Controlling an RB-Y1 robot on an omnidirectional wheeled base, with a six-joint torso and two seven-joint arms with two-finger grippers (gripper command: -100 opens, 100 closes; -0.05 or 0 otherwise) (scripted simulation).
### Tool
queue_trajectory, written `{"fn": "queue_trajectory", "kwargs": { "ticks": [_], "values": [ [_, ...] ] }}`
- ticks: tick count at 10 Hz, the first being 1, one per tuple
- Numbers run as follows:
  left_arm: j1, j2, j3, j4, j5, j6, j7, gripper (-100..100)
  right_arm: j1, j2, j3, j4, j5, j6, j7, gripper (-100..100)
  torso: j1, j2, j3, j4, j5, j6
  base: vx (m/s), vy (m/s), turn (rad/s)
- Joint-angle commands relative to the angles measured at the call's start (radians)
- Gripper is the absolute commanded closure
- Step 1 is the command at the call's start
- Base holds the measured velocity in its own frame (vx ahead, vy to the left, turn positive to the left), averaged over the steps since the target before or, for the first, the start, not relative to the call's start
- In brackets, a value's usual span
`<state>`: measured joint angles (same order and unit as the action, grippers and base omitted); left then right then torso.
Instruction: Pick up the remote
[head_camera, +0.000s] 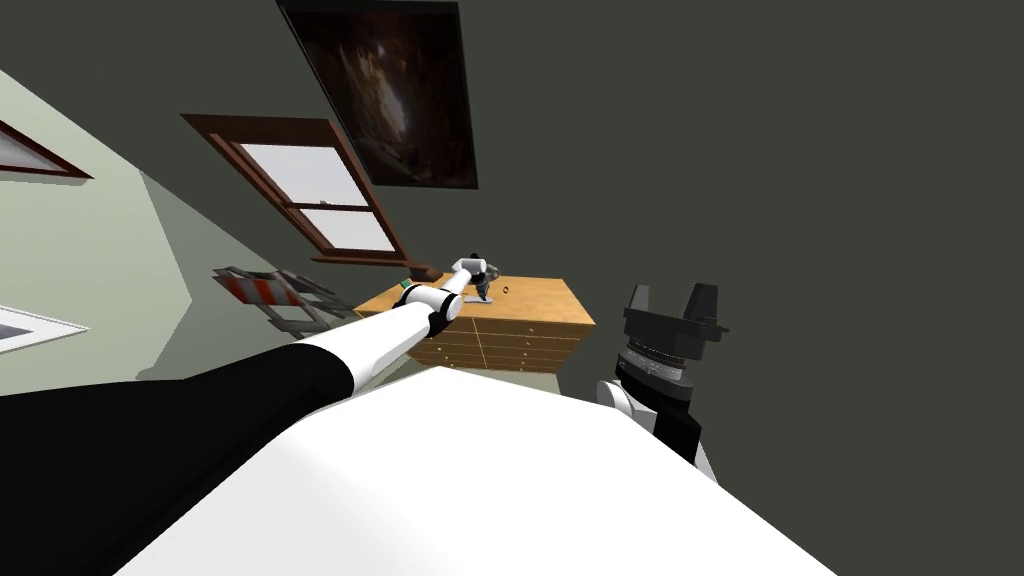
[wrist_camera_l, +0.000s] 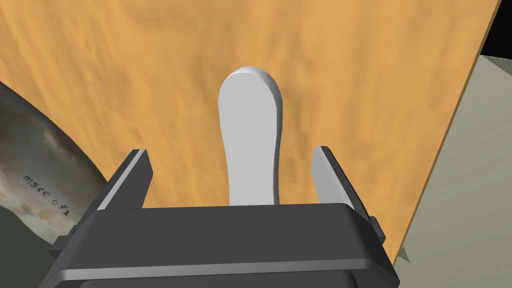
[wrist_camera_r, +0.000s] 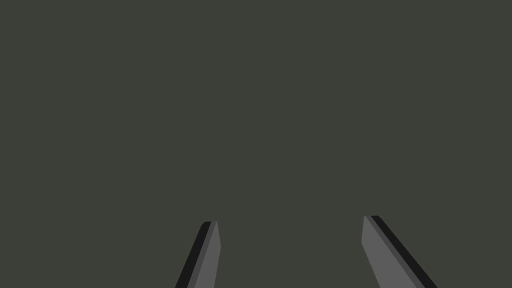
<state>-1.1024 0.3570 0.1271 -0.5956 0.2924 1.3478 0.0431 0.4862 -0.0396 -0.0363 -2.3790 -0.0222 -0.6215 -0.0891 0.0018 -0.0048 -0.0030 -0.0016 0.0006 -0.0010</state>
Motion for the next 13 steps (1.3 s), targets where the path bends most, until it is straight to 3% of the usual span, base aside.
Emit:
{"fn": "queue_trajectory", "kwargs": {
  "ticks": [1, 2, 4, 7, 8, 13],
  "values": [
    [0.002, 0.014, -0.004, 0.029, -0.003, 0.050, -0.007, -100, 0.000, 0.000, 0.000, 0.000, 0.000, 0.000, 0.000, 0, 0.000, 0.000, 0.000, 0.000, 0.000, 0.000, 0.088, 0.038, -0.035],
    [0.002, 0.014, -0.004, 0.029, -0.003, 0.055, -0.007, -100, 0.000, 0.000, 0.000, 0.000, 0.000, 0.000, 0.000, 0, 0.001, -0.001, 0.000, 0.000, 0.000, 0.000, 0.078, 0.041, -0.014],
    [-0.023, 0.036, -0.011, 0.111, -0.009, 0.106, -0.024, -100, 0.000, 0.000, 0.000, 0.000, 0.000, 0.000, 0.000, 0, 0.001, -0.002, -0.001, 0.000, 0.000, 0.000, 0.105, 0.043, -0.033],
    [-0.036, 0.050, -0.017, 0.196, -0.015, 0.143, -0.038, -100, 0.000, 0.000, 0.000, 0.000, 0.000, 0.000, 0.000, 0, 0.001, -0.001, -0.001, 0.000, 0.000, 0.000, 0.087, 0.040, -0.025],
    [-0.036, 0.050, -0.017, 0.153, -0.015, 0.143, -0.038, -100, 0.000, 0.000, 0.000, 0.000, 0.000, 0.000, 0.000, 0, 0.001, -0.002, -0.001, 0.000, 0.000, 0.000, 0.069, 0.033, -0.008],
    [-0.035, 0.059, -0.024, 0.270, -0.021, 0.174, -0.052, -100, 0.000, 0.000, 0.000, 0.000, 0.000, 0.000, 0.000, 0, 0.000, 0.000, 0.000, 0.000, 0.000, 0.000, 0.052, 0.019, -0.017]
  ]
}}
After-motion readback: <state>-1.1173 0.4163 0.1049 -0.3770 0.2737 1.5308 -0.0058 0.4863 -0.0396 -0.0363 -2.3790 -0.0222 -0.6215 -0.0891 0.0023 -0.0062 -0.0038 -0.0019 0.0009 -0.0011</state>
